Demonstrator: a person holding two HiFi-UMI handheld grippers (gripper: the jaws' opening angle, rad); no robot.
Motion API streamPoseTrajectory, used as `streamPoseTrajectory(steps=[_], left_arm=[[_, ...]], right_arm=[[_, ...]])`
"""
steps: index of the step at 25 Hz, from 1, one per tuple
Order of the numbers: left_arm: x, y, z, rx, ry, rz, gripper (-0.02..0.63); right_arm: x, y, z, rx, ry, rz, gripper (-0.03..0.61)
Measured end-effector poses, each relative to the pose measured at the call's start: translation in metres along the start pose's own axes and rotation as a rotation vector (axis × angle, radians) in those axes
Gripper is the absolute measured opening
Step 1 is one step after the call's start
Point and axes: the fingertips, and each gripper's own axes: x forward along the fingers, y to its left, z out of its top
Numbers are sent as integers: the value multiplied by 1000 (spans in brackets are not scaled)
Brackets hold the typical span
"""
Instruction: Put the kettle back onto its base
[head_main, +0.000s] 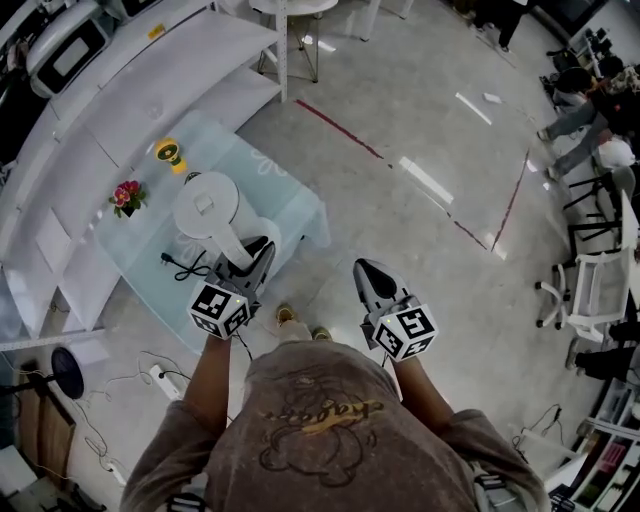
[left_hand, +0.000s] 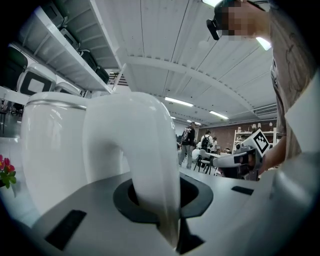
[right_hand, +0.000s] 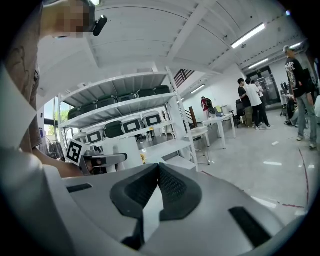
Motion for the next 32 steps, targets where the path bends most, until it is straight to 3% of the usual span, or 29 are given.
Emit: streamPoseTrajectory(steps=[16,32], left_arm=[[45,26,-69,-29,89,-60,72],[54,17,-88,48,75,-63,72]], right_arm=[[12,-14,-18,-9,85,-57,0],[6,-20,-38,-7,156,-67,0]])
